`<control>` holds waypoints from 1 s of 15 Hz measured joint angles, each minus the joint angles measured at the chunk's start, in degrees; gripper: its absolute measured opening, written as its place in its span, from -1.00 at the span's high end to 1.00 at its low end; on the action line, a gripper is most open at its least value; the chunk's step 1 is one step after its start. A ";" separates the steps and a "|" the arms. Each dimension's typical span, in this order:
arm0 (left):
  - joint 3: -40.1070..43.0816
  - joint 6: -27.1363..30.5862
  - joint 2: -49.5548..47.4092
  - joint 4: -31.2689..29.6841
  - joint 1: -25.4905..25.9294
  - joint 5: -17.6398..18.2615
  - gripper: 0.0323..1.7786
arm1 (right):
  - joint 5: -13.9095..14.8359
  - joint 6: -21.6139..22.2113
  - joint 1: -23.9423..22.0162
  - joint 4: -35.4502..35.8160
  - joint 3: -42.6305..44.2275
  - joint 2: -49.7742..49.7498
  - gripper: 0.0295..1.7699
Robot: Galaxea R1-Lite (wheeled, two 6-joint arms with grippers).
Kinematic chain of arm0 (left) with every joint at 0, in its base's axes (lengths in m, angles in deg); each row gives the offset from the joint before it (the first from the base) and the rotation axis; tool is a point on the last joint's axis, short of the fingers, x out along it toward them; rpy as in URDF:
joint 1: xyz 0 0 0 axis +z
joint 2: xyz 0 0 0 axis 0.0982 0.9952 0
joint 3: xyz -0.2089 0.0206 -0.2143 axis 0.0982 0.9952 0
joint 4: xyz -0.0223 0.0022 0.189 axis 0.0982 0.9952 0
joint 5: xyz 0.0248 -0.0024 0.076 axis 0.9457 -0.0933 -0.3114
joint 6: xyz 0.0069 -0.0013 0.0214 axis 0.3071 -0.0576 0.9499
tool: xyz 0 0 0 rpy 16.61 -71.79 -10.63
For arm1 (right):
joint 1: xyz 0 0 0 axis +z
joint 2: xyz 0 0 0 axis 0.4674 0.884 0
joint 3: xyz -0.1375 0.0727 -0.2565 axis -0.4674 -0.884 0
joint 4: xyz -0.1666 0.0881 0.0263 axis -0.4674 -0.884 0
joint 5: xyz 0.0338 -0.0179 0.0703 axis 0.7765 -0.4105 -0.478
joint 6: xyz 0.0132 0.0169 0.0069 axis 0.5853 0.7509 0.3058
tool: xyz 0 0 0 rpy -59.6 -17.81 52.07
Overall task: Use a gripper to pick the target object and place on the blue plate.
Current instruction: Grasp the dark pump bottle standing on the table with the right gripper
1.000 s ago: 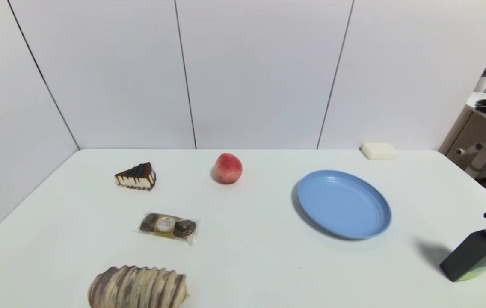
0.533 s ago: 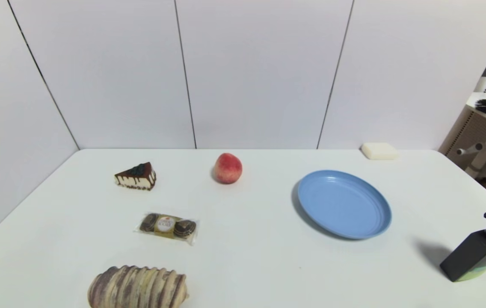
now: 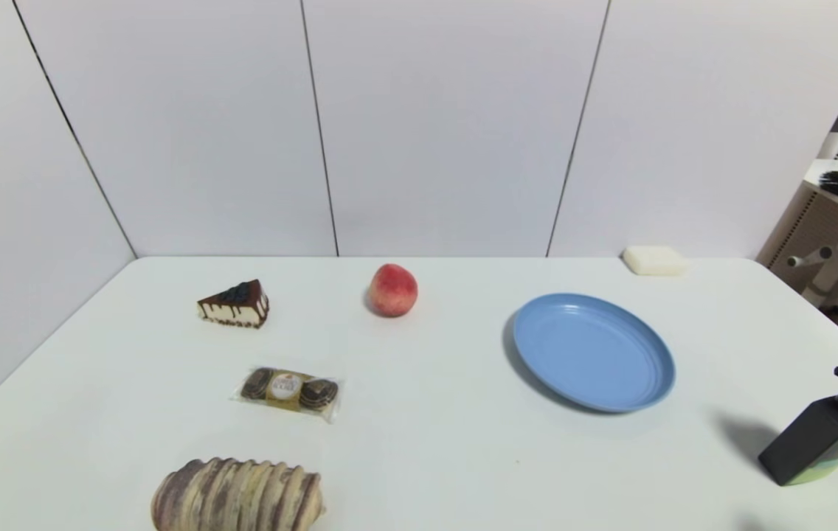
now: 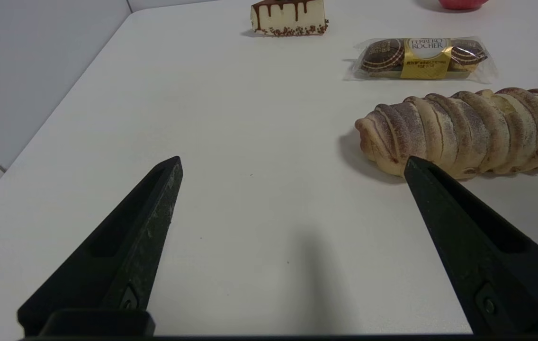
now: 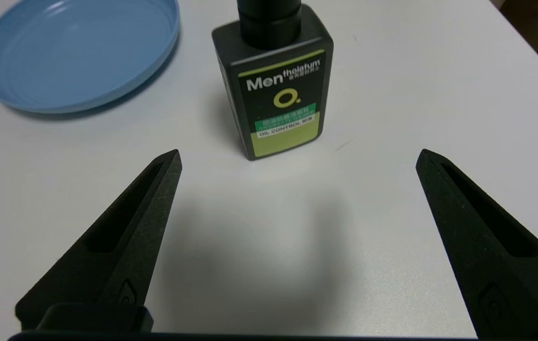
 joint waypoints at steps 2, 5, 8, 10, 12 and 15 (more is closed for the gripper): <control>0.00 0.02 0.00 0.00 0.00 0.01 -0.90 | -0.11 -0.89 -0.09 -0.04 -0.74 1.05 -0.93; 0.00 0.04 0.00 0.00 0.00 0.01 -0.90 | -0.44 -2.54 0.00 1.15 -1.96 3.33 -0.93; 0.00 0.02 0.00 0.00 0.00 0.01 -0.90 | -0.50 -4.45 -0.04 3.75 -3.32 6.10 -0.93; 0.00 0.02 0.00 0.00 0.00 0.01 -0.90 | -0.59 -6.08 -0.04 7.95 -5.13 7.94 -0.93; 0.00 0.02 0.00 0.00 0.00 0.01 -0.90 | -1.54 -6.96 0.02 14.42 -7.36 9.92 -0.93; 0.00 0.02 0.00 0.00 0.00 0.00 -0.90 | -4.60 -7.24 0.18 24.84 -10.18 12.68 -0.93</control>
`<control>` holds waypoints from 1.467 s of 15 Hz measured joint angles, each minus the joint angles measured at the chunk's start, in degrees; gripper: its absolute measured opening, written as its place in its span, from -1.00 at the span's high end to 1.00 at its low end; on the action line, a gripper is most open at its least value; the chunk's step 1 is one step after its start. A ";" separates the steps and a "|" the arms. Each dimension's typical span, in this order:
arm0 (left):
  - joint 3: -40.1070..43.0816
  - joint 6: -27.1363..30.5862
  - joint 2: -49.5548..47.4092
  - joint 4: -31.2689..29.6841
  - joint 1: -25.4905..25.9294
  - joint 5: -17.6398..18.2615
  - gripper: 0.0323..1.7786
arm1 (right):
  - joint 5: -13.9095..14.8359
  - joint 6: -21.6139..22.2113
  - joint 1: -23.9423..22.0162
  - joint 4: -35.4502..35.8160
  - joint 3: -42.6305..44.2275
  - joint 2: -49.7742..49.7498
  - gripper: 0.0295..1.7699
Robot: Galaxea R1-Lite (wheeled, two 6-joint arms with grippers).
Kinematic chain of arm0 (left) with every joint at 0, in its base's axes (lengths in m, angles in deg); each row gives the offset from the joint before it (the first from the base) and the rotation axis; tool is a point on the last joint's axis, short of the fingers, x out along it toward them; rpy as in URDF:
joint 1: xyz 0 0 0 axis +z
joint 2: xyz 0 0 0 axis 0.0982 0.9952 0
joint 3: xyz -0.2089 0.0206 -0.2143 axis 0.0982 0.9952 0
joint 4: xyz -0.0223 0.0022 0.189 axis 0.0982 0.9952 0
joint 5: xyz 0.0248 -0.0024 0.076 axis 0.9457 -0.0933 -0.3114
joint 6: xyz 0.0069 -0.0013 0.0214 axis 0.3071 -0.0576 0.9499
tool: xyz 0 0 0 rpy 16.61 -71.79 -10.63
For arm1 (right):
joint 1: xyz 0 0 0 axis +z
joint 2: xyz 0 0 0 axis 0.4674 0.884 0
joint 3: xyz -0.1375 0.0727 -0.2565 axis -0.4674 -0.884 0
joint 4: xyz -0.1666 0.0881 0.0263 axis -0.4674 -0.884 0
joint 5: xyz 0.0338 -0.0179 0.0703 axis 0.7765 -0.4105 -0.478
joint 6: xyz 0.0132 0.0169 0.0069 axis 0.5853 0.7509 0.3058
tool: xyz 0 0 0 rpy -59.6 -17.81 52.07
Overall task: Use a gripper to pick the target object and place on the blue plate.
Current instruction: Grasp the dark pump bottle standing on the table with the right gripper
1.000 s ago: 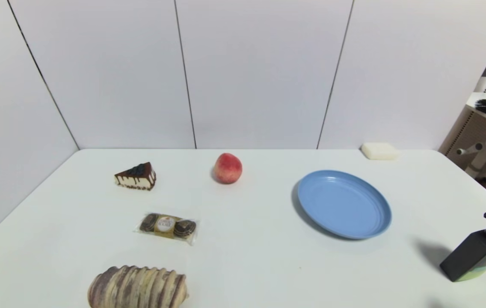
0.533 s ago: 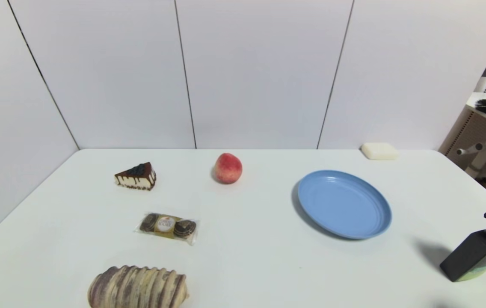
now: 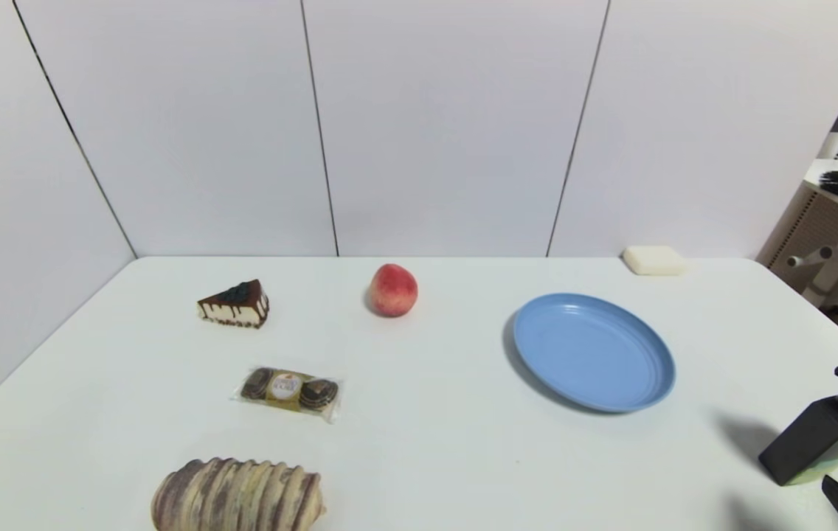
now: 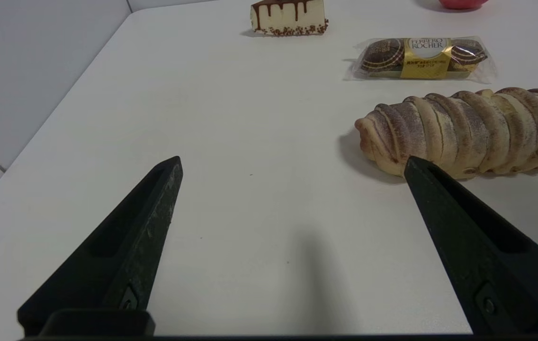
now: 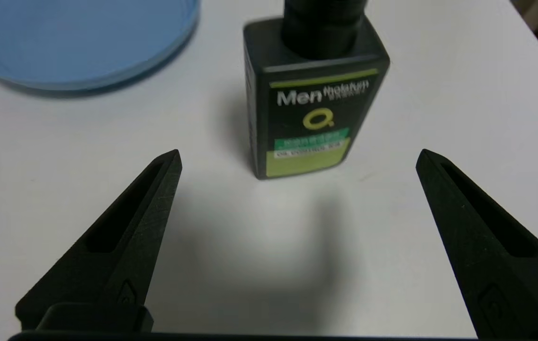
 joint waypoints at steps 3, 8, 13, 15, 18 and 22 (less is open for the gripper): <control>0.00 0.00 0.00 0.00 0.00 0.01 -0.90 | -0.63 0.05 -0.05 2.45 -0.50 1.85 -0.93; 0.00 0.01 0.00 0.00 0.00 0.01 -0.90 | -0.62 0.06 -0.13 7.58 -0.57 5.95 -0.93; 0.00 0.00 0.00 0.00 0.00 0.00 -0.90 | -0.63 0.15 -0.38 8.44 -0.57 10.03 -0.93; 0.00 0.00 0.00 -0.01 0.00 0.01 -0.90 | -0.63 0.55 -0.05 7.95 -0.07 10.56 -0.93; 0.00 0.00 0.00 -0.01 0.00 0.00 -0.90 | -0.71 0.59 0.48 7.56 0.96 9.84 -0.93; 0.00 0.00 0.00 0.00 0.00 0.00 -0.90 | -0.63 0.17 0.54 4.85 2.45 7.67 -0.93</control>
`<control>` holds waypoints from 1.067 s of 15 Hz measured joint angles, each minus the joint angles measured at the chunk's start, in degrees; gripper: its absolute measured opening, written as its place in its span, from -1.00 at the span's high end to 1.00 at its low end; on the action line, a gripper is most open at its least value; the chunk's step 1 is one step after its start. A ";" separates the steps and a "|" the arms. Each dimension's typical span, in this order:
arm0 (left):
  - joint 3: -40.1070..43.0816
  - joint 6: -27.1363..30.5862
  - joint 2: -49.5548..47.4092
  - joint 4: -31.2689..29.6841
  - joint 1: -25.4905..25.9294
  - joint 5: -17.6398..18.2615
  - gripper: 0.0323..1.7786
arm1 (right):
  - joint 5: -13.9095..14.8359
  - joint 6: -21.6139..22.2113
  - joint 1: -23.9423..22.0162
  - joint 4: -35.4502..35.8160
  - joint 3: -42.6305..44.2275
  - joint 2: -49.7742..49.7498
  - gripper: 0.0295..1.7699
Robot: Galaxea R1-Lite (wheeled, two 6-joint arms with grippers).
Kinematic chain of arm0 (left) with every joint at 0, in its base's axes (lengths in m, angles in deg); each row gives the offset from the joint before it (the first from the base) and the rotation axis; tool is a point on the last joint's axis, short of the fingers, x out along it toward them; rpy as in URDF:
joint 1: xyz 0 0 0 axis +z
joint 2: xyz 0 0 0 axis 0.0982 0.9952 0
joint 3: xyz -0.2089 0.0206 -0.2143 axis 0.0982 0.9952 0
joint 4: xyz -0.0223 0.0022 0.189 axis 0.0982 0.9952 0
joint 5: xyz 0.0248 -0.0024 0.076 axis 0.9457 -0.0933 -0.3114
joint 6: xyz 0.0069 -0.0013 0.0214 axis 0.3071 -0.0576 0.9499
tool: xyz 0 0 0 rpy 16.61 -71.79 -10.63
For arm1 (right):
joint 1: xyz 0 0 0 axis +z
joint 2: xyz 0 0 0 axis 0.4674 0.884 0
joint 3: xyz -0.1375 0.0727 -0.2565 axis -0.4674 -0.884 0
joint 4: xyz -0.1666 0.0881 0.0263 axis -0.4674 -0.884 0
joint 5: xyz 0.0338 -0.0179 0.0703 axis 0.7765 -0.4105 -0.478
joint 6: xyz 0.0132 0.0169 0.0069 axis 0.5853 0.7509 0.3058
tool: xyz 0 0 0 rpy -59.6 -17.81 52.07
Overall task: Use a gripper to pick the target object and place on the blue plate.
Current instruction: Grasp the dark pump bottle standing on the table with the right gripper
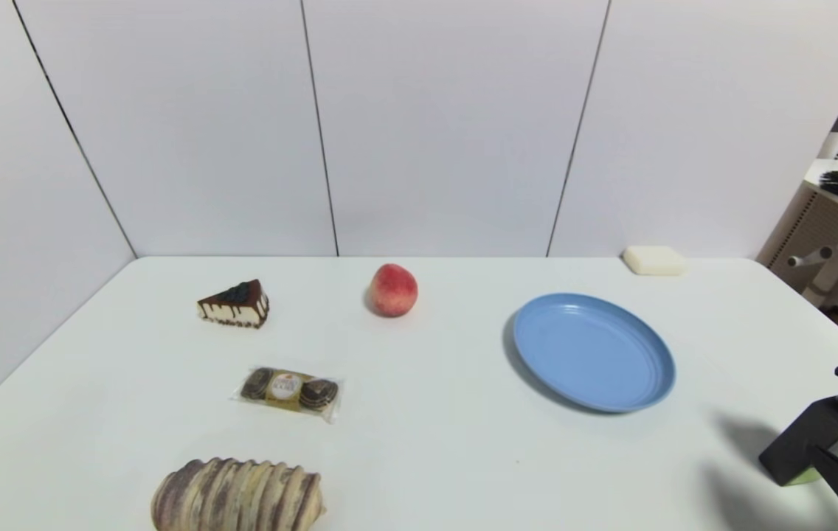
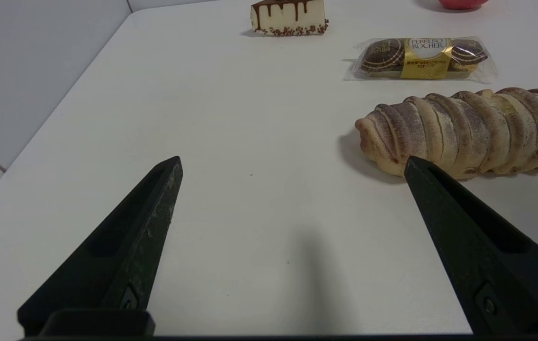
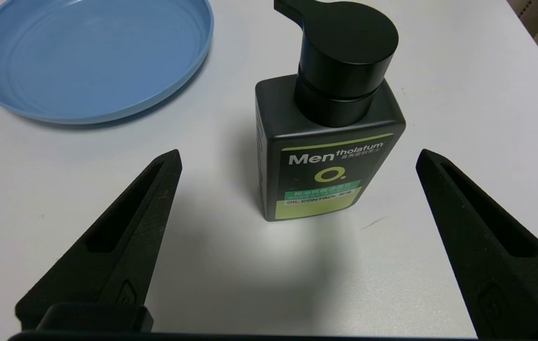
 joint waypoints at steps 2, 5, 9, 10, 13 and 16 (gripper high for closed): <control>0.00 0.00 0.00 -0.01 0.00 0.01 -0.90 | 0.37 0.05 -0.22 -4.88 2.79 -1.46 -0.93; 0.00 0.00 0.00 0.00 0.00 0.00 -0.90 | 0.45 0.18 -0.59 -11.13 6.79 -4.50 -0.93; 0.00 0.00 0.00 0.00 0.00 0.01 -0.90 | 0.48 0.51 -0.54 -17.99 14.26 -7.41 -0.93; 0.00 0.00 0.00 0.00 0.00 0.01 -0.90 | 0.50 0.83 -0.54 -20.43 17.18 -7.52 -0.93; 0.00 -0.02 0.00 -0.01 -0.02 0.01 -0.90 | 0.48 3.17 -0.54 -30.00 30.72 -5.88 -0.93; 0.00 0.00 0.00 0.00 0.00 0.01 -0.90 | 0.34 5.24 -1.00 -39.02 45.98 -0.66 -0.93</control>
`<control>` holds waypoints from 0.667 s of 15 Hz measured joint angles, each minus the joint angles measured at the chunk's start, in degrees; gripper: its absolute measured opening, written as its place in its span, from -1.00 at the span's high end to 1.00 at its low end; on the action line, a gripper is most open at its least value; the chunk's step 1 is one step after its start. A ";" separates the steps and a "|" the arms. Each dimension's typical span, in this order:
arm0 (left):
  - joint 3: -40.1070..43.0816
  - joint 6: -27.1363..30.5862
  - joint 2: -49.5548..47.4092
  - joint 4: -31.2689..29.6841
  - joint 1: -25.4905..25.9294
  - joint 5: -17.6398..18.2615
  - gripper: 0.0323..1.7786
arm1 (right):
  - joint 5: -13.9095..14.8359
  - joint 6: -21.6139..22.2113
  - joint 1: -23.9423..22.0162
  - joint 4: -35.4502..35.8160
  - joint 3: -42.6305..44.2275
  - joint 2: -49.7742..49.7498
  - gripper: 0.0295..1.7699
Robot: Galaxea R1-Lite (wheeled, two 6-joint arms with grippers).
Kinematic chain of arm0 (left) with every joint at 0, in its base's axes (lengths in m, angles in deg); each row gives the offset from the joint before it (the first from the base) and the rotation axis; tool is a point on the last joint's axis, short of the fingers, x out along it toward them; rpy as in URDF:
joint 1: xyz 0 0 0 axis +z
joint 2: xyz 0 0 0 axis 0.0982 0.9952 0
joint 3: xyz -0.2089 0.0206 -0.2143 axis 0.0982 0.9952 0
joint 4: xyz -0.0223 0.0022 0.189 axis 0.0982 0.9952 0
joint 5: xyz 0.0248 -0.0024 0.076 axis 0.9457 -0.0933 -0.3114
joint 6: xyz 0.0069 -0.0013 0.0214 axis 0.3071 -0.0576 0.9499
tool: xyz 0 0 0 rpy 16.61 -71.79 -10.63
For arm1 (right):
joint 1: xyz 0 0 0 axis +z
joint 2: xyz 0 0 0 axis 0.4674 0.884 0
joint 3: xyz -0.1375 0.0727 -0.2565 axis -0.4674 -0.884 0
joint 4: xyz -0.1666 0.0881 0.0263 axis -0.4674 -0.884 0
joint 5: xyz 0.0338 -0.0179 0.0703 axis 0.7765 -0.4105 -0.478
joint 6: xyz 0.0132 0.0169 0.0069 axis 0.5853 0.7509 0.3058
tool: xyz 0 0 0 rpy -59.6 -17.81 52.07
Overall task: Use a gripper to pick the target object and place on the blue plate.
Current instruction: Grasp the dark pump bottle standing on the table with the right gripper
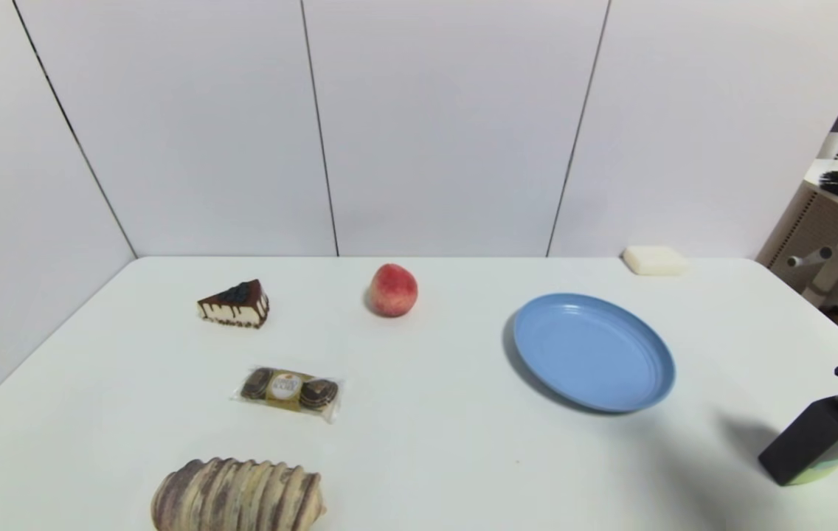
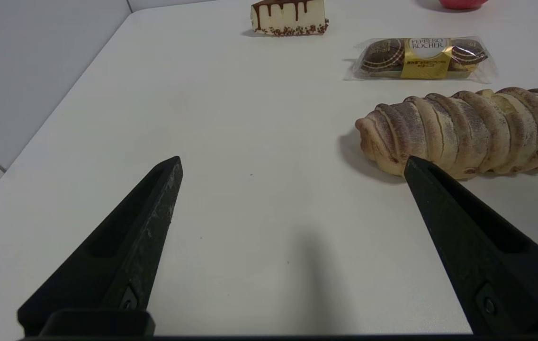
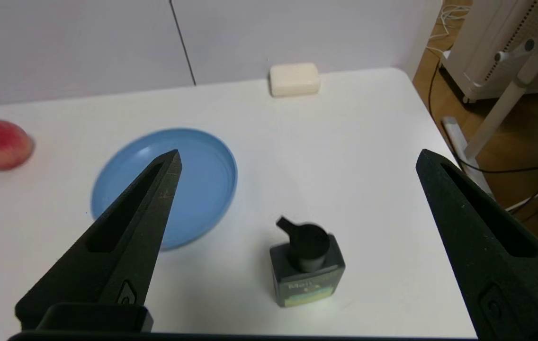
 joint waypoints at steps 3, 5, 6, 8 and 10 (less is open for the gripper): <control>0.00 0.00 0.00 0.00 0.00 0.00 -0.90 | -0.48 -0.05 -3.78 -4.10 8.05 6.00 -0.93; 0.00 0.00 0.00 0.00 0.00 0.00 -0.90 | -0.48 -0.46 -5.84 -4.11 7.61 7.59 -0.93; 0.00 0.00 0.00 0.00 0.00 0.00 -0.90 | -0.48 -0.52 -6.18 -3.89 6.62 7.94 -0.93; 0.00 0.00 0.00 0.00 0.00 0.00 -0.90 | -0.45 -0.55 -6.47 -3.83 4.79 8.31 -0.93; 0.00 -0.02 0.00 0.00 0.00 -0.01 -0.90 | -0.37 -0.63 -6.67 -3.80 3.95 8.66 -0.93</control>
